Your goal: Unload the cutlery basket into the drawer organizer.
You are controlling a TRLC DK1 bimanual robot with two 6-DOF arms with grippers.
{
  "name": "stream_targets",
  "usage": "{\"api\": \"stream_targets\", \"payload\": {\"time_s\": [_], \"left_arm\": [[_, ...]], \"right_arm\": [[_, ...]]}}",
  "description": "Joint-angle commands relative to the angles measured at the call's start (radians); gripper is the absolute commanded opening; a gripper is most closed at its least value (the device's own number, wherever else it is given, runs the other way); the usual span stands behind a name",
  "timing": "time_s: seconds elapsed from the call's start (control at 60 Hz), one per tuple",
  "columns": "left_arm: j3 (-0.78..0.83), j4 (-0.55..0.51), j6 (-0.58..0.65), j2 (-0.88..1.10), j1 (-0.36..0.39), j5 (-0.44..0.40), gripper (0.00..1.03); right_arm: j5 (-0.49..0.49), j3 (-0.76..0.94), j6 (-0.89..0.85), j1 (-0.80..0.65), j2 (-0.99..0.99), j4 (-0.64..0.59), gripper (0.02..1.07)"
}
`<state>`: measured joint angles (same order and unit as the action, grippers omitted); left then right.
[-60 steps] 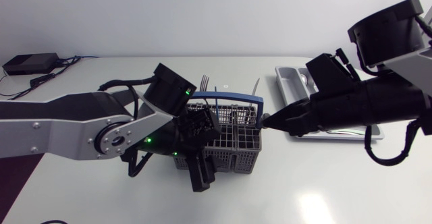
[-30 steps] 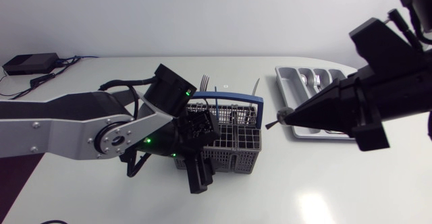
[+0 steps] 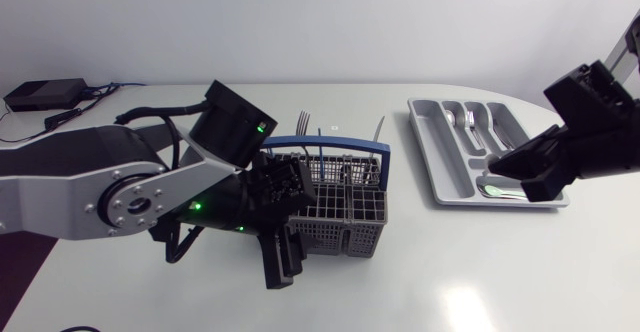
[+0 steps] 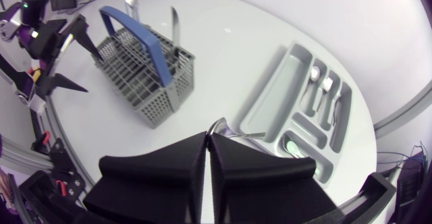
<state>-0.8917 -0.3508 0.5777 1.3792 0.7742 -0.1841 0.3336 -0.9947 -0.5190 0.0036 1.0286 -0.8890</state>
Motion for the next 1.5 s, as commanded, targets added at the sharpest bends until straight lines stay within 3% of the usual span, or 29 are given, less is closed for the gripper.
{"api": "stream_targets", "payload": {"time_s": [0.0, 0.183, 0.417, 0.783, 0.85, 0.95, 1.067, 1.167, 1.217, 1.383, 1.483], "left_arm": [[0.013, -0.010, 0.017, -0.023, -0.001, 0.012, 0.97], [0.022, -0.020, 0.017, -0.040, 0.007, 0.026, 0.97], [0.025, -0.042, 0.017, -0.060, 0.011, 0.054, 0.97], [0.056, -0.068, 0.011, -0.123, 0.007, 0.069, 0.97], [0.062, -0.073, 0.008, -0.132, 0.007, 0.069, 0.97], [0.077, -0.073, 0.007, -0.146, 0.005, 0.069, 0.97], [0.092, -0.074, 0.005, -0.163, 0.005, 0.071, 0.97], [0.105, -0.085, 0.007, -0.180, -0.003, 0.075, 0.97], [0.112, -0.089, 0.010, -0.192, -0.016, 0.075, 0.97], [0.160, -0.096, 0.016, -0.249, -0.062, 0.074, 0.97], [0.198, -0.094, 0.014, -0.279, -0.081, 0.074, 0.97]], "right_arm": [[-0.031, 0.065, -0.038, -0.048, 0.045, 0.050, 0.08], [-0.097, 0.122, -0.036, -0.160, 0.176, 0.249, 0.08], [-0.177, 0.102, 0.005, -0.232, 0.366, 0.394, 0.08], [-0.360, 0.087, 0.048, -0.254, 0.650, 0.674, 0.10], [-0.410, 0.077, 0.065, -0.251, 0.679, 0.710, 0.20], [-0.446, 0.062, 0.089, -0.244, 0.720, 0.725, 0.67], [-0.444, 0.064, 0.097, -0.234, 0.699, 0.691, 1.00], [-0.363, 0.064, 0.122, -0.234, 0.596, 0.630, 1.03], [-0.292, 0.027, 0.155, -0.237, 0.541, 0.535, 1.03], [0.094, -0.062, 0.221, -0.269, 0.389, 0.334, 1.03], [0.186, -0.056, 0.251, -0.237, 0.360, 0.294, 1.02]]}}
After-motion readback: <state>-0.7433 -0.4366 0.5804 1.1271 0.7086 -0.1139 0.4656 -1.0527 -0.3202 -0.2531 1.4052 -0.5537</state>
